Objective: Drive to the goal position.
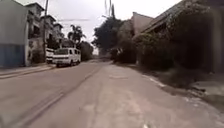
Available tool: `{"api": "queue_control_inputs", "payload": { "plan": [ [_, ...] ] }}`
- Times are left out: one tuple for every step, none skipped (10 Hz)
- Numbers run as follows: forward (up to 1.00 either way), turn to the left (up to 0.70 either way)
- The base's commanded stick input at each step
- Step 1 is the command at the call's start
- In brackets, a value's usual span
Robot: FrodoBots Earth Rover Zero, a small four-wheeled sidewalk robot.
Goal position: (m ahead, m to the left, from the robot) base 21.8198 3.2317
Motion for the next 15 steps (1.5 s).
{"api": "queue_control_inputs", "payload": {
  "plan": [
    [0.70,0.00],
    [0.70,0.00],
    [0.70,0.00],
    [0.70,0.00],
    [0.84,0.00],
    [0.85,0.00],
    [0.85,-0.27],
    [0.85,-0.19],
    [0.85,-0.04],
    [0.85,0.00],
    [0.85,0.00],
    [0.85,0.00],
    [0.85,0.00],
    [0.85,0.00],
    [0.85,0.00]
  ]
}}
